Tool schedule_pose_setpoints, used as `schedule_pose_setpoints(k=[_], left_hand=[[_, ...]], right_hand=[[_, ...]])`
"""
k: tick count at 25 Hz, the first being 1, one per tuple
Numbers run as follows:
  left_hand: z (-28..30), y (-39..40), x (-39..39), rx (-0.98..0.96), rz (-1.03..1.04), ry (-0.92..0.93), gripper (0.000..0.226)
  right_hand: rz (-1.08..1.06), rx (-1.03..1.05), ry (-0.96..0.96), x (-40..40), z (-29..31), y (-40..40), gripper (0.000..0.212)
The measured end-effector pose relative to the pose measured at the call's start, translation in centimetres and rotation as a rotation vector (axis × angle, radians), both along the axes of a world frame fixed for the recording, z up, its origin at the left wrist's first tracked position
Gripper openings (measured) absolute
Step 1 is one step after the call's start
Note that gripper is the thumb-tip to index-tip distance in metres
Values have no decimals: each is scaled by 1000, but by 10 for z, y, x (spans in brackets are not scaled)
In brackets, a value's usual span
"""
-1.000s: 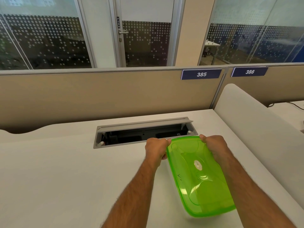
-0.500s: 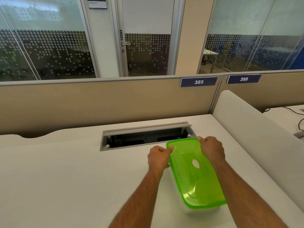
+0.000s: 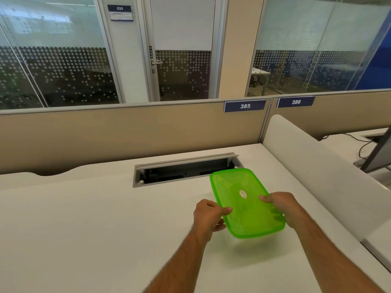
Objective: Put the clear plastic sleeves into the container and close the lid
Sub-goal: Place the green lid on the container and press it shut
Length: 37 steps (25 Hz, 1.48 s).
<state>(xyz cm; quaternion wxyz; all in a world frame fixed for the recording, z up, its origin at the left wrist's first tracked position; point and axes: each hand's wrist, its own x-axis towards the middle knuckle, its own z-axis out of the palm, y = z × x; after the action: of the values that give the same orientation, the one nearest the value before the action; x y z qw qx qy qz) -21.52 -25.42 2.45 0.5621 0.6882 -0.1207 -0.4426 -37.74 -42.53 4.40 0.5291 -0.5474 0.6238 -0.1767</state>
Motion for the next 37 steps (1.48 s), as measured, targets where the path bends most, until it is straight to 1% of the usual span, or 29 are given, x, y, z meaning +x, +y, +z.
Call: schedule_pose_setpoints(k=[5,9,11,14,18,24,30,34,37], left_hand=[[3,19,-18,9,-60,27,48],[3,26,-25,19,-77,26,50],[3,28,-26,12,-77,33,50],[4,29,-28,-2,-81,48,51],[2,28,-30,-3,-77,48,50],[0,25,-32,8,-52,20,52],[-4,20,-38,28,-44,-59,42],[-1,24,-39,18,-70,-8,37],[2,31,-42,13,-89,8,52]], right_hand=[[-57,119,-137,-41,4,36,31],[-92,269,-322,-54,5,50,20],[-103,299,-368,-56,4,52,16],[-113,244,-327,-54,5,52,15],[-129,174,-262,-50,5,52,19],[-134,152,-255,-50,3,53,19],[-145,140,-253,-48,4,54,19],[-145,140,-264,-49,6,57,18],[-156,128,-271,-50,7,60,18]])
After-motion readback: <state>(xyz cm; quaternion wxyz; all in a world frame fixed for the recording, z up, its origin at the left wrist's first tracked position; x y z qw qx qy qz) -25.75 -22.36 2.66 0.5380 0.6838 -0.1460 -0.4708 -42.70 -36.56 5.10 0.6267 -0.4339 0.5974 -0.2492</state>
